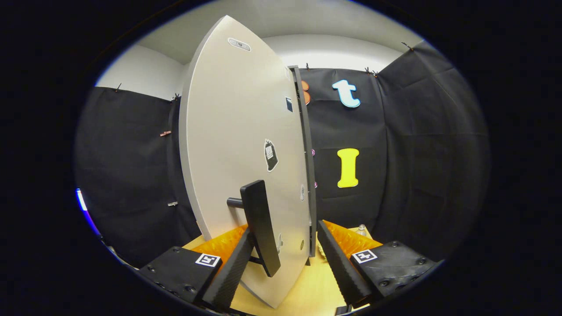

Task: Open the shoe cabinet door, grab the shoes and put them into the shoe cabinet, then close the shoe cabinet door.

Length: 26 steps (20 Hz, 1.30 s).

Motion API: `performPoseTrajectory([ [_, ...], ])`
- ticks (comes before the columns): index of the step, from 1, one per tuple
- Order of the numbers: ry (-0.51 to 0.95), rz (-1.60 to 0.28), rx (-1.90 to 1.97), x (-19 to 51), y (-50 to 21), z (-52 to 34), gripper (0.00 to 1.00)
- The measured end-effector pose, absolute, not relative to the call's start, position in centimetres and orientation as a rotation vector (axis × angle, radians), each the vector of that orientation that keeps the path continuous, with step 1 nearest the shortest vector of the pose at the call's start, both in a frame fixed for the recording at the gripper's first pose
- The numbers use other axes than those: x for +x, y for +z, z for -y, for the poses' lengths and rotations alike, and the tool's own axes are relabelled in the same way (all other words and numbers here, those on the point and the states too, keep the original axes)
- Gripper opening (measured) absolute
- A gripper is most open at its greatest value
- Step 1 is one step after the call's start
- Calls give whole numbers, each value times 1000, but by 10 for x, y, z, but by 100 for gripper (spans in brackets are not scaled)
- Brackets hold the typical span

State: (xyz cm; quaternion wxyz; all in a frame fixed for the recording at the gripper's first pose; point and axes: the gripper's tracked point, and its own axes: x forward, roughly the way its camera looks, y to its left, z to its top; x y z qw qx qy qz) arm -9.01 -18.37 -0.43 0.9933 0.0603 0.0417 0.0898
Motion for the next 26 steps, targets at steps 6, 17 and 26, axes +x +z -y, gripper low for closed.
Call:
performPoseTrajectory([
  [6, 179, -40, 115, -79, 2, 120, 93],
  [17, 233, 0, 85, -51, 5, 18, 97],
  [26, 243, 0, 61, -43, 2, 0, 97],
])
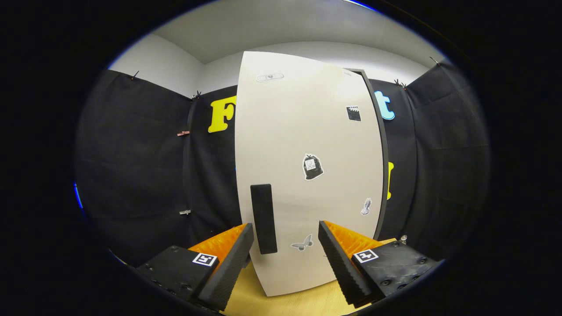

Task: Open the shoe cabinet door, grab the shoes and put them into the shoe cabinet, then close the shoe cabinet door.

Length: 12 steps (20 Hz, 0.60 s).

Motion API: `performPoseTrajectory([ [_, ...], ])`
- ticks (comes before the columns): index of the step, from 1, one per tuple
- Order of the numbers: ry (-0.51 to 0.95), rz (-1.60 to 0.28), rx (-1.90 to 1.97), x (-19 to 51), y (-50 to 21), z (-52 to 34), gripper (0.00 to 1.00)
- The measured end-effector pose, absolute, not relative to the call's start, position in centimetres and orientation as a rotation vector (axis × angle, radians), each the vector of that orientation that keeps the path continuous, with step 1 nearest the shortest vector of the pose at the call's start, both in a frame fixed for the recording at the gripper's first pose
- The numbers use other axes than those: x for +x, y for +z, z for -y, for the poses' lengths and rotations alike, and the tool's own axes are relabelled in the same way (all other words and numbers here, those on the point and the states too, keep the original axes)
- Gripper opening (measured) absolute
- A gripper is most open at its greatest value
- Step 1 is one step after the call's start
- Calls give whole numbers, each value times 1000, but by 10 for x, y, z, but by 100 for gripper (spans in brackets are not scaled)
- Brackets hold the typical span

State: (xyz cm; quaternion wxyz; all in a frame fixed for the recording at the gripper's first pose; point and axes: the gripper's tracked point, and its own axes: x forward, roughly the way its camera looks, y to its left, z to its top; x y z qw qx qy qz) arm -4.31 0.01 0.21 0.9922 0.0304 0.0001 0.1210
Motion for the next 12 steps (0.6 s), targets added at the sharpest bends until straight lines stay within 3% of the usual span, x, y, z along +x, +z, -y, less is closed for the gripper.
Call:
performPoseTrajectory([
  [12, 217, 20, 28, -44, 5, 5, 96],
])
